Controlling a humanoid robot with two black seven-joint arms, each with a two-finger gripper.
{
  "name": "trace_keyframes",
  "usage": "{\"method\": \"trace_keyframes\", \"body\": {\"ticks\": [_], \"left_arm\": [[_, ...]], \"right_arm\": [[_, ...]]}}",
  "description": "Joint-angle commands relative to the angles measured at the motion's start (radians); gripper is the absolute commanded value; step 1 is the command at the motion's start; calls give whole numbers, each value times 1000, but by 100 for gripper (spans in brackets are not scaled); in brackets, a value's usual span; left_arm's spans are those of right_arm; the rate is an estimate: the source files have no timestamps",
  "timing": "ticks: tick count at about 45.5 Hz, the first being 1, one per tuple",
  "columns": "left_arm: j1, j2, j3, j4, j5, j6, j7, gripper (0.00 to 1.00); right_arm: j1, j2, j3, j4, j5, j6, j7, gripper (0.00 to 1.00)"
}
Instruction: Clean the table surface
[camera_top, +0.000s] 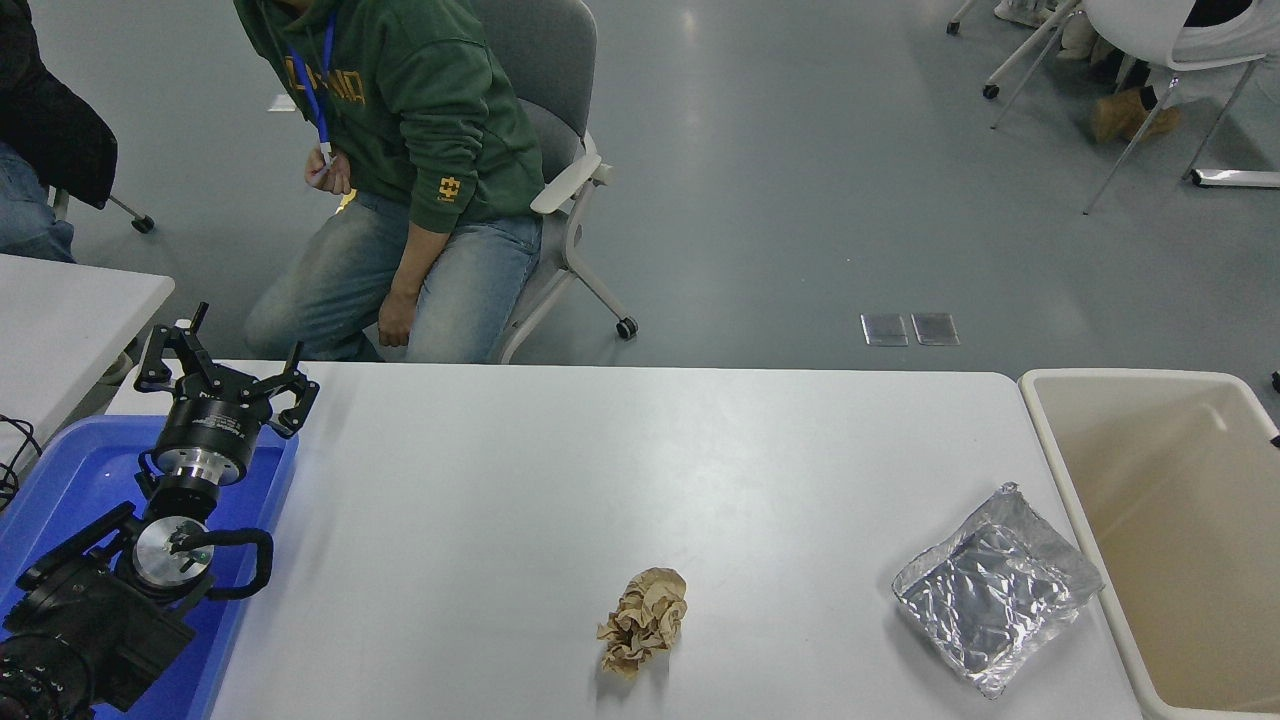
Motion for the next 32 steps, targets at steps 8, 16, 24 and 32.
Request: {"method": "trace_keyframes", "body": {"ticks": [8, 16, 24, 32], "left_arm": [[0, 0, 0, 0, 0, 0, 0, 100], [0, 0, 0, 0, 0, 0, 0, 100], [0, 0, 0, 0, 0, 0, 0, 100], [1, 0, 0, 0, 0, 0, 0, 100]], "right_arm": [[29, -131, 375, 244, 130, -2, -4, 99], [9, -177, 423, 457, 130, 1, -6, 99], [-29, -281, 472, 695, 131, 6, 0, 99], [-69, -275, 656, 810, 185, 38, -3, 99]]}}
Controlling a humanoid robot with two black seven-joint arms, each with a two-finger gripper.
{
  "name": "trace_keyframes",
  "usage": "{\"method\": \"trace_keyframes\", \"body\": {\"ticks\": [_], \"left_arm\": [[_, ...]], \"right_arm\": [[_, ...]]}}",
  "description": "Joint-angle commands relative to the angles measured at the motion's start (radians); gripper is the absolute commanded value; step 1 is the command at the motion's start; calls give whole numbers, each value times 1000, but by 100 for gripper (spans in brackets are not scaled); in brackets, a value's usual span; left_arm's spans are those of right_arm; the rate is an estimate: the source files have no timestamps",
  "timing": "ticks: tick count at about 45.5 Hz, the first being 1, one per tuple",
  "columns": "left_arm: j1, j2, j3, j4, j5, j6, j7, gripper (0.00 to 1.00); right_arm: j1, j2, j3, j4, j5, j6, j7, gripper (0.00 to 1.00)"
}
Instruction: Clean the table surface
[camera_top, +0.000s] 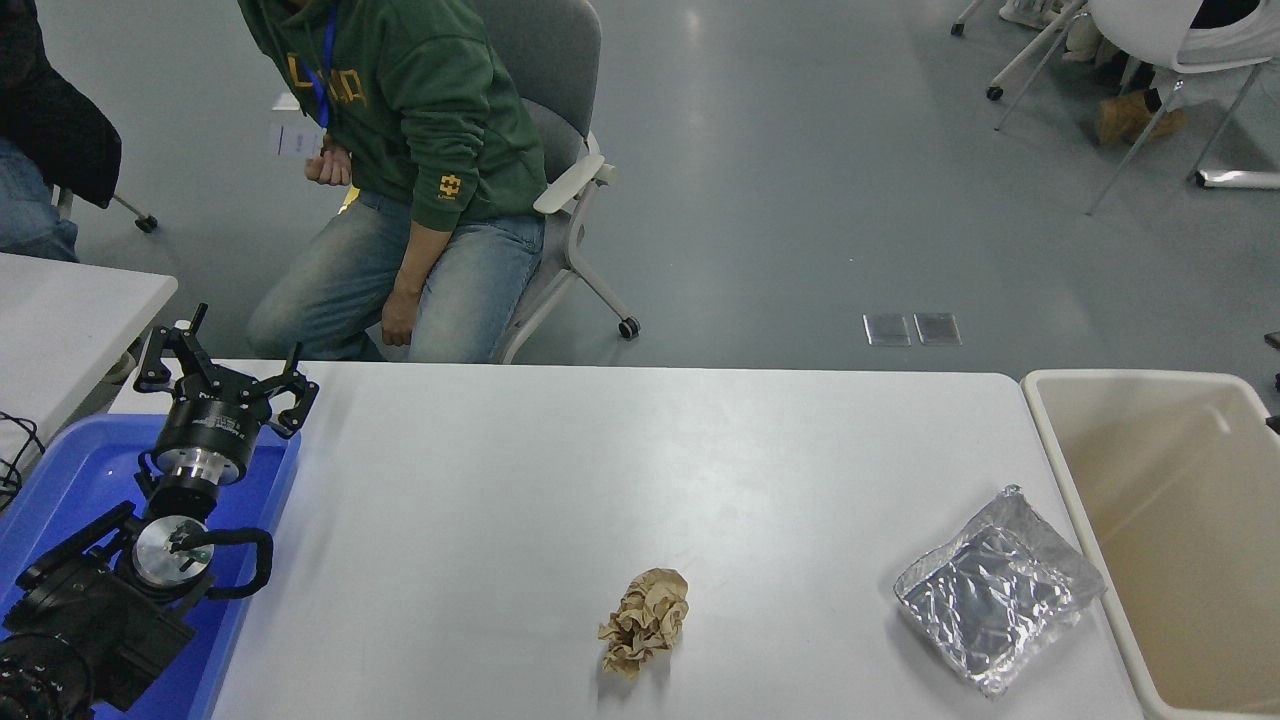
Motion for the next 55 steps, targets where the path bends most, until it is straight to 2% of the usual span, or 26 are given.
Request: {"method": "trace_keyframes", "body": {"ticks": [1, 10, 21, 25, 33, 48, 55], "left_arm": [[0, 1, 0, 0, 0, 0, 0, 100], [0, 0, 0, 0, 0, 0, 0, 100], [0, 0, 0, 0, 0, 0, 0, 100], [0, 1, 0, 0, 0, 0, 0, 100], [0, 0, 0, 0, 0, 0, 0, 100], [0, 0, 0, 0, 0, 0, 0, 100], [0, 0, 0, 0, 0, 0, 0, 100]], "right_arm": [[-54, -28, 212, 212, 61, 28, -3, 99], [-82, 96, 280, 243, 127, 83, 0, 100], [-88, 202, 338, 237, 262, 333, 5, 100], [-74, 250, 349, 237, 268, 379, 3, 100], [-91, 360, 347, 236, 268, 376, 0, 100], [-114, 426, 401, 195, 267, 375, 14, 100], [-76, 463, 403, 44, 254, 369, 69, 100]]}}
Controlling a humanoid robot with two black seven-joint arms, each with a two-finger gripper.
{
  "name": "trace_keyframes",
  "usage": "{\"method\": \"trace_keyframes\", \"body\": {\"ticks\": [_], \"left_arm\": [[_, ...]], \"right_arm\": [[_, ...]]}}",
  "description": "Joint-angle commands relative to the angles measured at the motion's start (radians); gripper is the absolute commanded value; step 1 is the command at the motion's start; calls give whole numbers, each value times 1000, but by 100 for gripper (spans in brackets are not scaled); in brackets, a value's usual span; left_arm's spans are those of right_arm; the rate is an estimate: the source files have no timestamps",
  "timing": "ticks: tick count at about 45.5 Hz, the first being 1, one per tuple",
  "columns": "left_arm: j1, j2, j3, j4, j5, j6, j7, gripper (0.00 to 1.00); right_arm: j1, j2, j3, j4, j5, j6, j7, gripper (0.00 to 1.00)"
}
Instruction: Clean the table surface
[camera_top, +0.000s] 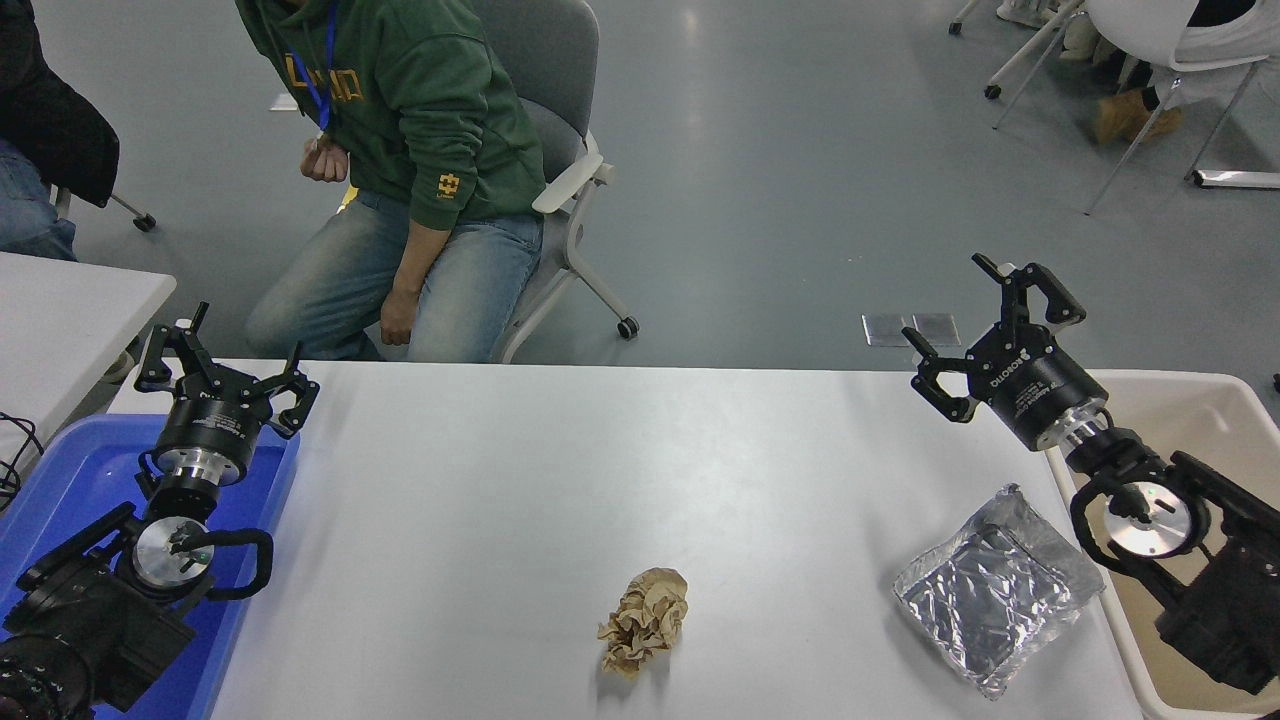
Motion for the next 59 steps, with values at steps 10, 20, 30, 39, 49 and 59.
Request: {"method": "trace_keyframes", "body": {"ticks": [10, 20, 30, 39, 49, 59], "left_arm": [[0, 1, 0, 0, 0, 0, 0, 100], [0, 0, 0, 0, 0, 0, 0, 100], [0, 0, 0, 0, 0, 0, 0, 100], [0, 0, 0, 0, 0, 0, 0, 100], [0, 0, 0, 0, 0, 0, 0, 100], [0, 0, 0, 0, 0, 0, 0, 100]], "right_arm": [[98, 180, 3, -396, -14, -4, 110, 100], [108, 207, -27, -392, -18, -73, 158, 100], [124, 205, -86, -386, -17, -78, 164, 100], [121, 167, -103, -326, -17, -78, 138, 100], [116, 90, -112, -237, -15, -81, 83, 100], [41, -118, -124, 82, -12, -199, -24, 100]]}}
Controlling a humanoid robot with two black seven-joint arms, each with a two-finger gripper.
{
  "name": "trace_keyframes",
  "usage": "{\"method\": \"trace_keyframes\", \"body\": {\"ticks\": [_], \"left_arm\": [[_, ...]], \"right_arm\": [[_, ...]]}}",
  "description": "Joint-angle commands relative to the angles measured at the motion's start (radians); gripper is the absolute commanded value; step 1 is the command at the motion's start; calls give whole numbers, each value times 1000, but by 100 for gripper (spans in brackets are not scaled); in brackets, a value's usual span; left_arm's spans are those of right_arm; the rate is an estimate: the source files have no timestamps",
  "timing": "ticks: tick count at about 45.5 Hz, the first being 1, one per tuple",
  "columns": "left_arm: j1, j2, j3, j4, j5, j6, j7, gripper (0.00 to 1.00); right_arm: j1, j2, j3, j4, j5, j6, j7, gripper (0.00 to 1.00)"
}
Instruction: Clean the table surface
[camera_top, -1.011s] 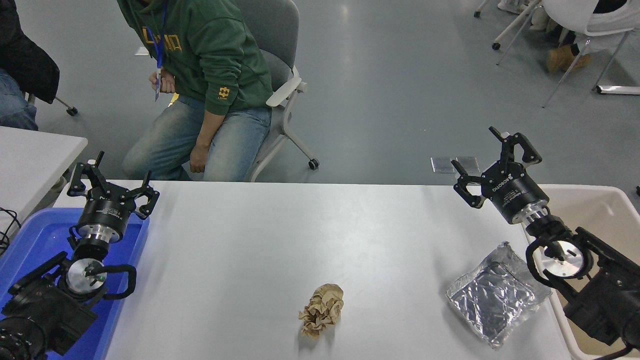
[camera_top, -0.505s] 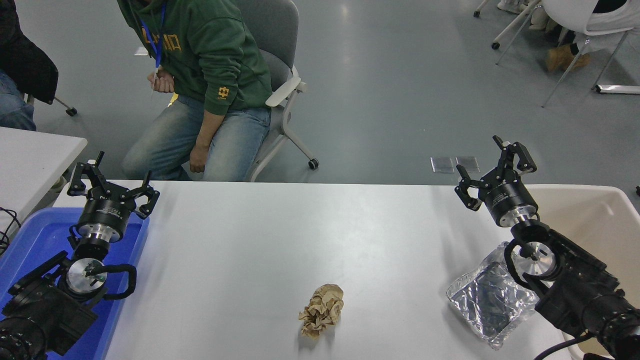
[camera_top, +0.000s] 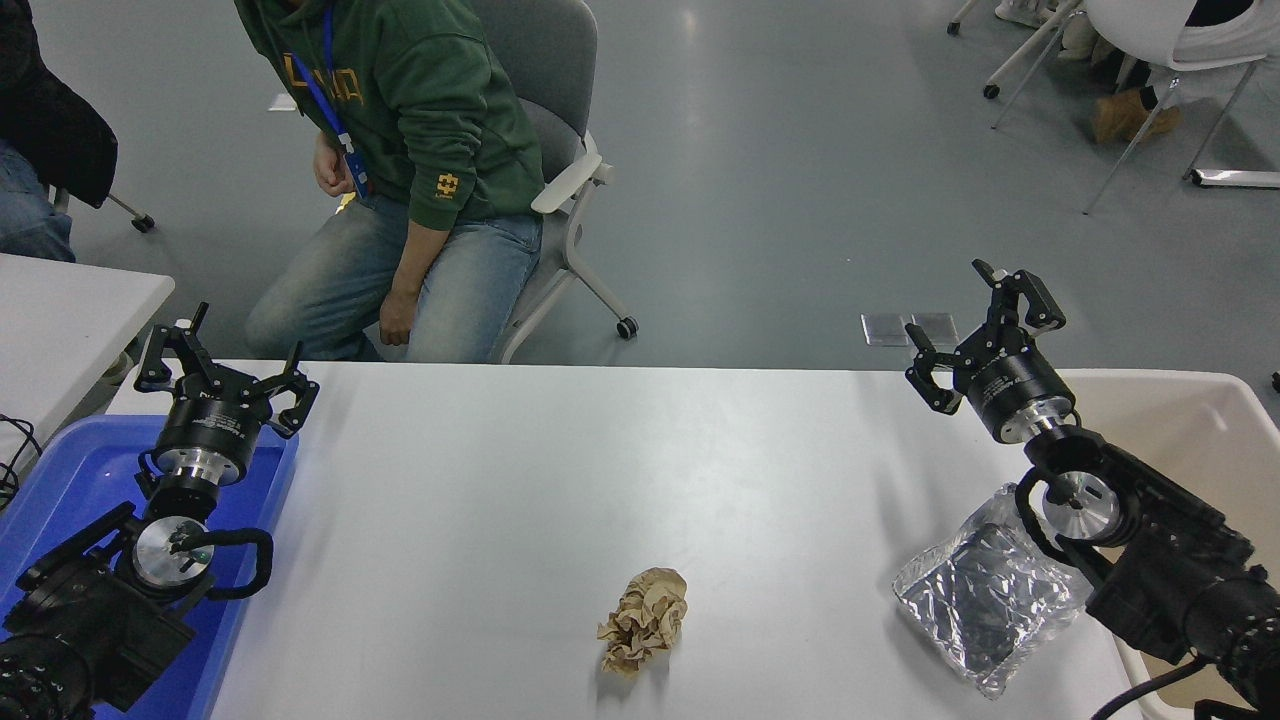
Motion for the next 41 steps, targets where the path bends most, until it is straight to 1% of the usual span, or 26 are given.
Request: {"method": "trace_keyframes", "body": {"ticks": [1, 4, 8, 15, 17, 23, 26, 31, 38, 41], "left_arm": [[0, 0, 0, 0, 0, 0, 0, 100], [1, 0, 0, 0, 0, 0, 0, 100], [0, 1, 0, 0, 0, 0, 0, 100], [0, 0, 0, 0, 0, 0, 0, 100], [1, 0, 0, 0, 0, 0, 0, 100], [0, 1, 0, 0, 0, 0, 0, 100], [0, 0, 0, 0, 0, 0, 0, 100], [1, 0, 0, 0, 0, 0, 0, 100], [0, 0, 0, 0, 0, 0, 0, 100], [0, 0, 0, 0, 0, 0, 0, 100]], "right_arm": [[-69, -208, -18, 316, 0, -101, -109, 100], [-78, -267, -44, 402, -1, -141, -130, 100], [-65, -313, -108, 474, -3, -201, -164, 100], [-17, -382, -220, 568, -38, -266, -276, 100], [-3, -415, -257, 583, -61, -270, -319, 100], [3, -472, -277, 601, -73, -264, -382, 100], [3, -515, -286, 617, -75, -249, -423, 100], [3, -609, -298, 658, -76, -168, -517, 100], [-2, -708, -298, 667, -96, -70, -543, 100], [-8, -748, -298, 667, -95, -5, -561, 100]]}}
